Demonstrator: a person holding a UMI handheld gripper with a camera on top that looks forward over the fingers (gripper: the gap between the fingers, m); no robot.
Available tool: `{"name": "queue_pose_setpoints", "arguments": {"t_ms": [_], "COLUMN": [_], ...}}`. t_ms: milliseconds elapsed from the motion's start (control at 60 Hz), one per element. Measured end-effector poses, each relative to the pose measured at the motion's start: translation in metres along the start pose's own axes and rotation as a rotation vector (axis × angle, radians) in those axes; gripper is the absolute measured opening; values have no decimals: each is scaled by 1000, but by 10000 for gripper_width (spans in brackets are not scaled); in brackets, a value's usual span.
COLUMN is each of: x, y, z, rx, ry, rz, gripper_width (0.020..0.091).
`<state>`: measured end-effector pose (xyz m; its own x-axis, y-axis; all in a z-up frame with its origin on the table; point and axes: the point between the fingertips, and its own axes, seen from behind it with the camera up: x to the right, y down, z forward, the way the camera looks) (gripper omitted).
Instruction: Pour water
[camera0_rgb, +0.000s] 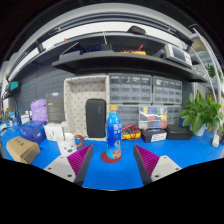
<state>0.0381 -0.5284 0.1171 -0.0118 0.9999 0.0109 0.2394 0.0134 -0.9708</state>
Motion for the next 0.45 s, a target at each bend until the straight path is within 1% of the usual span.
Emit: {"name": "queue_pose_setpoints", "arguments": {"t_ms": [100, 317, 450], "x": [-1, -8, -5], "y": [-8, -10, -11], "z": [-14, -30, -31], "rx": [19, 14, 15], "ry": [10, 9, 31], "rz": [-19, -14, -12], "gripper_width": [823, 823, 827]}}
